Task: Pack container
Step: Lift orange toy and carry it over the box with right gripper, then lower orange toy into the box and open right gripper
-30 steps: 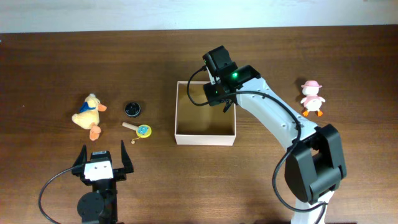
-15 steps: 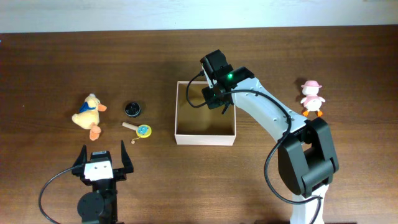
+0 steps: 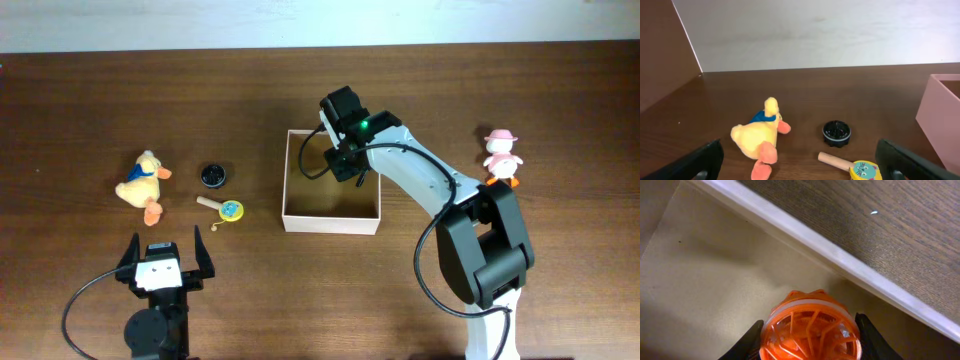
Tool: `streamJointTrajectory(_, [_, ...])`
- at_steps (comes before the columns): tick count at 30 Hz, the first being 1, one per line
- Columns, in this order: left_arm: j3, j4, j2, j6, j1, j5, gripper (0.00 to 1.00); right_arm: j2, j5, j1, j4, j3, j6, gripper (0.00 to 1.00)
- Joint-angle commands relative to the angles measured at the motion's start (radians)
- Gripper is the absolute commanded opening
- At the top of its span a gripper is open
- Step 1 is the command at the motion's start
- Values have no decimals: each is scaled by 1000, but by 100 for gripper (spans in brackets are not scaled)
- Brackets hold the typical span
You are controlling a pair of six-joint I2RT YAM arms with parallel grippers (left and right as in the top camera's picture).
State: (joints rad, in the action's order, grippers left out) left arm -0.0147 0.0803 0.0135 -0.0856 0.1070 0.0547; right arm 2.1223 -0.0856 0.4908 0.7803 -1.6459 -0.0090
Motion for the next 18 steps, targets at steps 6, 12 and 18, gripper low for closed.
streamJointTrajectory(6, [5,1,-8,-9,1,-14,99,12,-5,6,-3,-13,-14,27])
streamJointTrajectory(12, [5,0,-8,-9,1,-14,99,12,-5,6,-3,-13,-14,54])
streamJointTrajectory(18, [5,0,-8,-9,1,-14,99,12,-5,6,-4,-13,-14,59])
